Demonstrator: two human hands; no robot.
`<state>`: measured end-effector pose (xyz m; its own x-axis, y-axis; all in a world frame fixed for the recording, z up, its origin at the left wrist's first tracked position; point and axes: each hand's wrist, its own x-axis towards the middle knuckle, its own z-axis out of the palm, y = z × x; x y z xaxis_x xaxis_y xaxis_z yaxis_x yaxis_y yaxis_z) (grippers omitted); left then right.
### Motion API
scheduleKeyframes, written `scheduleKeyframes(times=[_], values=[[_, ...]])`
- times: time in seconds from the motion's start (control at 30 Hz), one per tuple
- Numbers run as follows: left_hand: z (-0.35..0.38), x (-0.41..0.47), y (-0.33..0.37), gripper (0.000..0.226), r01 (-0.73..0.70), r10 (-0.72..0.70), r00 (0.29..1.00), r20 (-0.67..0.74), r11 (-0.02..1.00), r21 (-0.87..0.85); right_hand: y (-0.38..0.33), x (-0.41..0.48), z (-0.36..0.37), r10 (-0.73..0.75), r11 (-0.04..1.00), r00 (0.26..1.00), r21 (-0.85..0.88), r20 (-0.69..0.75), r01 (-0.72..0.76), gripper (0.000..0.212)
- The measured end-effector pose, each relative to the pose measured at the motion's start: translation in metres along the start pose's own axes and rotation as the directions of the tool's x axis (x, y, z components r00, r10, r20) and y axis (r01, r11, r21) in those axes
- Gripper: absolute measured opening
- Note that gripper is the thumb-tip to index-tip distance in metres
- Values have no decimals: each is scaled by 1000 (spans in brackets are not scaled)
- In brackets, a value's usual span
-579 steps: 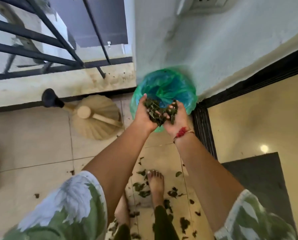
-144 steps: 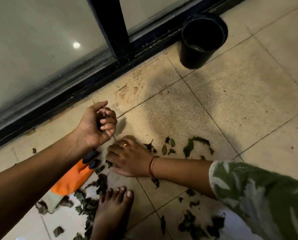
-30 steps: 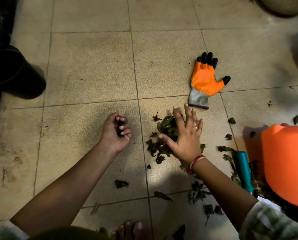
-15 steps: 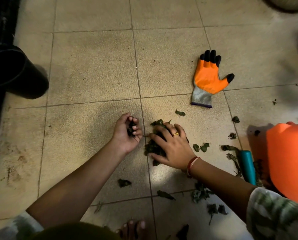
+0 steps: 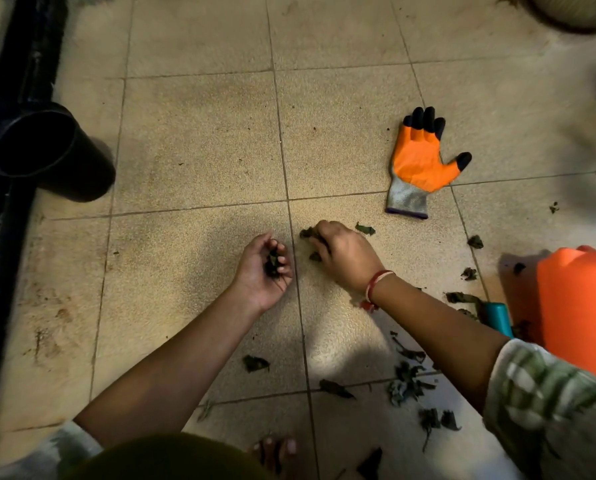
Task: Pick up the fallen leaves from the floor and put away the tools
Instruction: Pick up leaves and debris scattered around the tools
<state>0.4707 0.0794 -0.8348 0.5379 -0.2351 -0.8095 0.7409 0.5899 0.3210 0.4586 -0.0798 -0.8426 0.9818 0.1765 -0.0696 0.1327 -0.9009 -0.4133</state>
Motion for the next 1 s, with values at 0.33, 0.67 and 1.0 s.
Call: scheduleKeyframes(times=[0.33,0.67,1.0], values=[[7,-8,1,31,81,-63,979,193,993,-87,-55,-9,-19,-364,931,931,7,-3,364,20],[40,-26,-19,17,42,24,881,472,991,-128,-67,-10,-21,-66,982,944,146,-323,119,29],[31,-20,-10,30,9,29,867,497,997,-73,-87,-6,-10,162,926,924,376,-345,-22,36]])
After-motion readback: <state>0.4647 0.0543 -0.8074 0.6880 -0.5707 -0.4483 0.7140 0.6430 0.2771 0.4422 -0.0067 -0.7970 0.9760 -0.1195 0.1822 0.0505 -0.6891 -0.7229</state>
